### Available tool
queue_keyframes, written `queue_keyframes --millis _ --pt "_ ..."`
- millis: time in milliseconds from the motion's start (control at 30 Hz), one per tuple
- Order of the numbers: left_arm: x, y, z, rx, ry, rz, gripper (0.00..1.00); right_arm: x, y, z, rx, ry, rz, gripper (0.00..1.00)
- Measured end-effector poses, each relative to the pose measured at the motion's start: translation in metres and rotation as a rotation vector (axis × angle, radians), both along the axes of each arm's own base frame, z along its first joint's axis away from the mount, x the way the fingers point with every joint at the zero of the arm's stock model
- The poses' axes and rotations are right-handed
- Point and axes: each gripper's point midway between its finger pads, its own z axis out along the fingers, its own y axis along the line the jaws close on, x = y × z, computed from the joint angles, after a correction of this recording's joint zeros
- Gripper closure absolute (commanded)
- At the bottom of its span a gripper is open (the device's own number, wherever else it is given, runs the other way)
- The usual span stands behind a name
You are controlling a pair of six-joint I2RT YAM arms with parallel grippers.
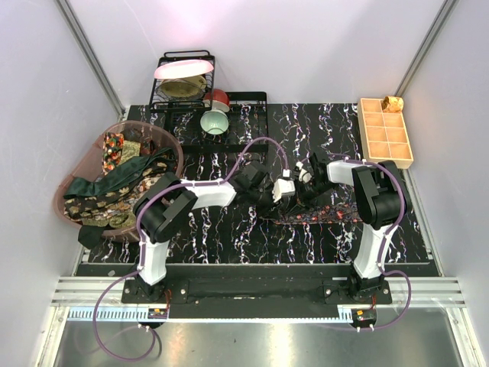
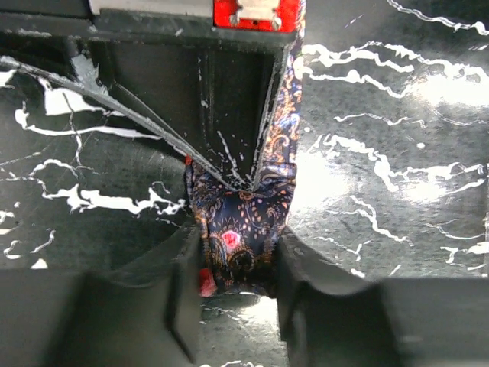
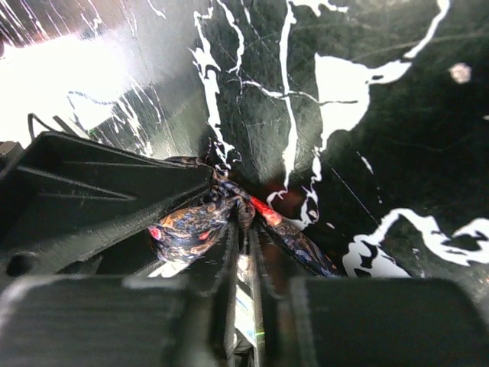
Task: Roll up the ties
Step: Roll the tie at the center of the board.
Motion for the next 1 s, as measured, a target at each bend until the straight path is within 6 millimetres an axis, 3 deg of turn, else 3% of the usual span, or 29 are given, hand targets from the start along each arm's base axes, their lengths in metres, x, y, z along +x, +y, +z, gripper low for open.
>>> queue_keyframes --millis 233,367,433,500,633,800,833,867,900,1000 --pt "0.0 0.0 -0.001 0.065 -0.092 -0.031 0.72 0.006 -0.013 0.014 0.041 0.01 -0.036 0.48" --pt "-0.002 0.001 -0.001 0.132 -0.168 -0.044 0.72 0.012 -0.018 0.035 0.092 -0.032 -0.054 0.42" --pt "-0.002 0.001 0.0 0.174 -0.202 -0.043 0.72 0.013 -0.012 0.049 0.142 -0.058 -0.047 0.48" --pt "-0.002 0.002 0.0 0.197 -0.214 -0.042 0.71 0.011 -0.006 0.051 0.165 -0.062 -0.039 0.53" --pt "-0.001 0.006 0.0 0.238 -0.219 -0.039 0.71 -0.003 0.005 0.046 0.172 -0.025 -0.015 0.61" --pt "0.0 0.011 0.0 0.267 -0.225 -0.034 0.71 -0.007 0.008 0.037 0.158 -0.011 0.003 0.69" --pt "0.001 0.011 0.0 0.269 -0.225 -0.034 0.7 -0.008 0.008 0.035 0.154 -0.007 0.004 0.73" --pt "0.001 0.011 0.0 0.271 -0.224 -0.033 0.69 -0.008 0.008 0.033 0.151 -0.004 0.005 0.9" --pt "0.001 0.011 0.0 0.272 -0.224 -0.033 0.68 -0.008 0.007 0.032 0.149 -0.003 0.006 0.99" --pt "0.001 0.011 0.0 0.273 -0.224 -0.034 0.62 -0.008 0.007 0.031 0.147 -0.011 0.012 1.0"
